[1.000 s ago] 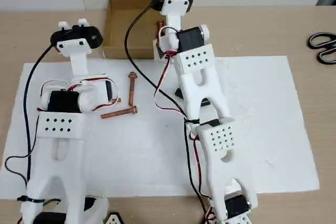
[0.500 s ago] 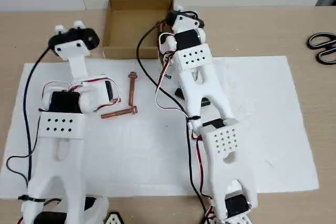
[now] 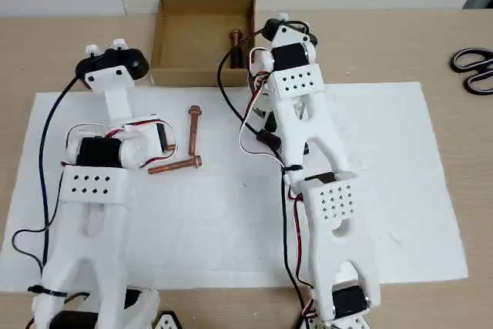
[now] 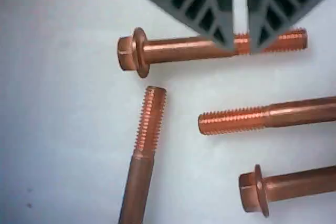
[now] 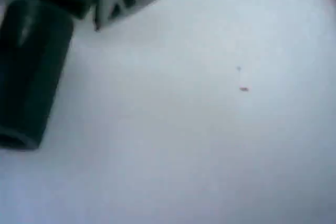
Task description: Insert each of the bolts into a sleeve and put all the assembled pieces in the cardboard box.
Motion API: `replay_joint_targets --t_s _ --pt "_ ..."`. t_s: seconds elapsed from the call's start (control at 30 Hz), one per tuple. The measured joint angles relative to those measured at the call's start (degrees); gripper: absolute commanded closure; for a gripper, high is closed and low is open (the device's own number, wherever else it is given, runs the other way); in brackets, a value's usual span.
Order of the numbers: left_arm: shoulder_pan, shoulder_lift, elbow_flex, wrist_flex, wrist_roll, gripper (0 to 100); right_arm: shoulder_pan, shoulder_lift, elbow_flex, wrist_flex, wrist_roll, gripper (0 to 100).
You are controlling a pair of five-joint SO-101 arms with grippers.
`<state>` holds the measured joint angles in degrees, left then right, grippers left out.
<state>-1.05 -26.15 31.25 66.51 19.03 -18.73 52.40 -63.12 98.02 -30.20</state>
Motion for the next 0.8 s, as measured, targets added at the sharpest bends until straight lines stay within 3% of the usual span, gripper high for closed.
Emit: replay_joint_targets --t_s 0.8 --pt "0.0 0.0 0.0 0.0 0.0 99 -0.4 5.6 0.0 -5.1 0.6 79.5"
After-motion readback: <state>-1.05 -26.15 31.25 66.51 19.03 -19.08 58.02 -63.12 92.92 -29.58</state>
